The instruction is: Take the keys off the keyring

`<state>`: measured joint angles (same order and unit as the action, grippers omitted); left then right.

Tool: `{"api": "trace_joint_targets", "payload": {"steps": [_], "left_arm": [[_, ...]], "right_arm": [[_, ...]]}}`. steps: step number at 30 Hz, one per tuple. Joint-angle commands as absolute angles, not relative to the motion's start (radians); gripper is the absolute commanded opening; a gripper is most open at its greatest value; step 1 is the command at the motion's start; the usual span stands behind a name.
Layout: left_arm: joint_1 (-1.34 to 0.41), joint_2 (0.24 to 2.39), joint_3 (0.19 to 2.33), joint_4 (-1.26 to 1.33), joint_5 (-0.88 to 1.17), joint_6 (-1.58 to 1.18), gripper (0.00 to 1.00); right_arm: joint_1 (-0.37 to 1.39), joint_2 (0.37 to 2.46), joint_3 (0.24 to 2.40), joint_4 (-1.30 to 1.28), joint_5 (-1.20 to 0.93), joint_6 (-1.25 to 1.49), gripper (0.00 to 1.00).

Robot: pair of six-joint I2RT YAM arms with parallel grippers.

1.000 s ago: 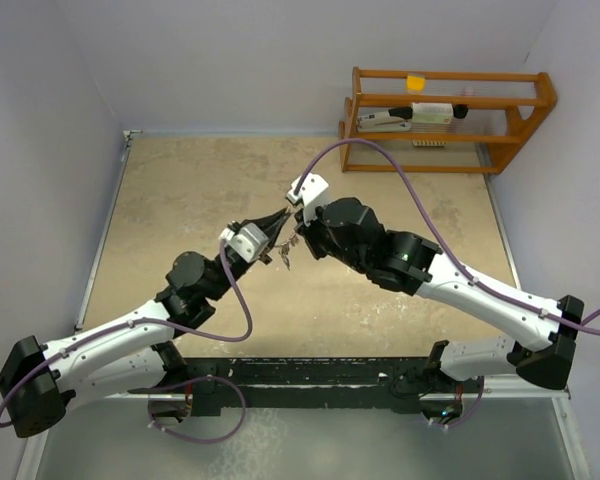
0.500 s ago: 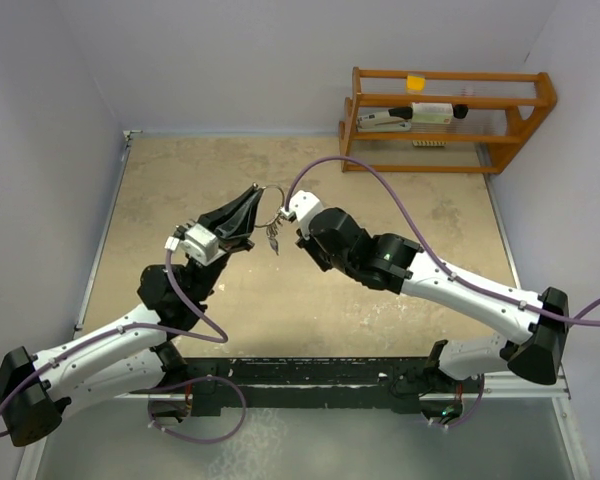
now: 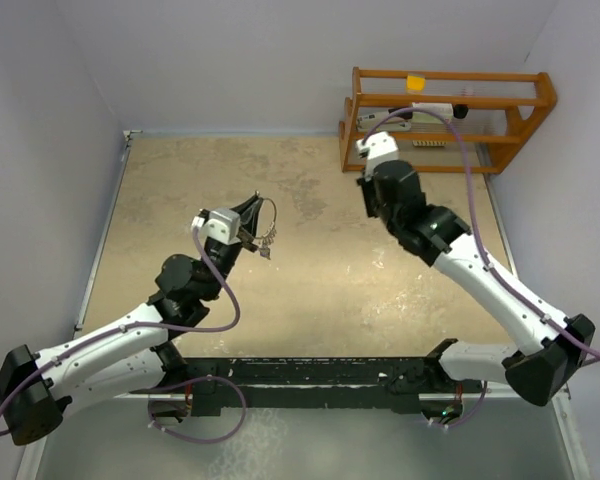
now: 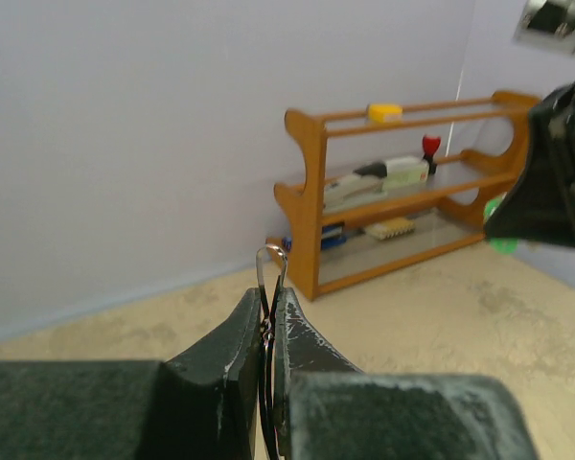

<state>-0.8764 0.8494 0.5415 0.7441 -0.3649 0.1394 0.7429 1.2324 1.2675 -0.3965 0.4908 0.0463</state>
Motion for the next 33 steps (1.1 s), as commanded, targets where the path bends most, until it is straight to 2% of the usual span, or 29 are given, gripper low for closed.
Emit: {"api": "trace_joint_targets", "payload": {"steps": [1,12,21,33], "left_arm": [[-0.869,0.909,0.588,0.624,-0.453,0.048,0.0],[-0.756,1.085,0.63,0.548,-0.309,-0.172,0.0],[-0.743,1.131,0.634,0.583,-0.223,-0.193,0.0],[-0.74,1.14,0.644,0.573,-0.218,-0.199,0.0]], "right_arm": [[0.562,1.258,1.221,-0.301,0.299,0.12,0.0],[0.446,1.504,1.089,-0.136,0.158,0.18,0.0],[0.428,1.631,1.097,-0.079,0.077,0.198,0.0],[0.397,1.726,1.075,-0.003,0.052,0.22,0.02]]}}
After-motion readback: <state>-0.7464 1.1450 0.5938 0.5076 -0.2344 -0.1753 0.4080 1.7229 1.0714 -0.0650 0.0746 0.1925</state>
